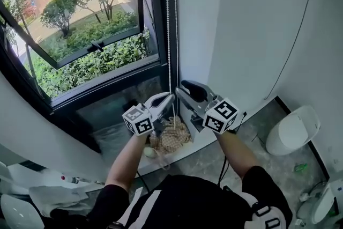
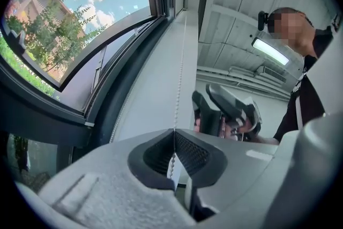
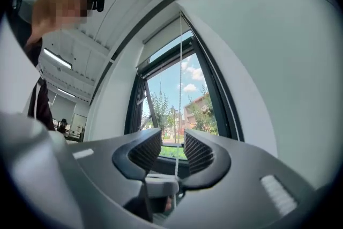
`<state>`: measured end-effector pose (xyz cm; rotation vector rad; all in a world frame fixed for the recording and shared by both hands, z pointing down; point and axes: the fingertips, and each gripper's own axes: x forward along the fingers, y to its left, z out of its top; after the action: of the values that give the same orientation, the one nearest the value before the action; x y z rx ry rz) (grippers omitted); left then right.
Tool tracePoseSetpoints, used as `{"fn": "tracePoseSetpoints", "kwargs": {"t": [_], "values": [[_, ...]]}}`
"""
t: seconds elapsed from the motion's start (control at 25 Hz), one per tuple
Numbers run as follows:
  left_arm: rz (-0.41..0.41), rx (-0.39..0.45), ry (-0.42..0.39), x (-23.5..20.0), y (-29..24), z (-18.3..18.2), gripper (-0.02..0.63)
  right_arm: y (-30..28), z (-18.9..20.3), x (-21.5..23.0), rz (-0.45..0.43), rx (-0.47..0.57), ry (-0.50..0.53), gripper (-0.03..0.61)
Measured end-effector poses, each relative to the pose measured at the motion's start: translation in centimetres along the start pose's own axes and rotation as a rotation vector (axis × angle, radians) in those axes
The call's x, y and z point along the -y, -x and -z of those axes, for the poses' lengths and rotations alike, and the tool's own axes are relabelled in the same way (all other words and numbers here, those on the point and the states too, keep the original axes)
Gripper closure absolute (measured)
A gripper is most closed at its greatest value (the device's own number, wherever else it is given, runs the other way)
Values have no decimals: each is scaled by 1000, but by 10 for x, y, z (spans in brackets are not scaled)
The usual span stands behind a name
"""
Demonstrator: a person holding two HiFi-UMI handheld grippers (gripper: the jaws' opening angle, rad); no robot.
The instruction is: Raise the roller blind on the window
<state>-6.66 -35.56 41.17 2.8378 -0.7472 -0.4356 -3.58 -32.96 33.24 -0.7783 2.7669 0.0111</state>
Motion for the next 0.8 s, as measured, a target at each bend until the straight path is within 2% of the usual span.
{"fn": "tracePoseSetpoints", "kwargs": {"t": [0.16,0.28,0.68,0.8], "values": [[1,-1,3,5,1,0,606,-27,-37,0,8,34,57,448],[2,-4,3,7,3,0,606,-42,-48,-3,-14,45,53,448],[5,2,4,10,6,0,606,-56,-54,-6,-42,65,25,491],[14,5,9,12,7,2,606,-57,-50,-2,-25,49,22,555]]}}
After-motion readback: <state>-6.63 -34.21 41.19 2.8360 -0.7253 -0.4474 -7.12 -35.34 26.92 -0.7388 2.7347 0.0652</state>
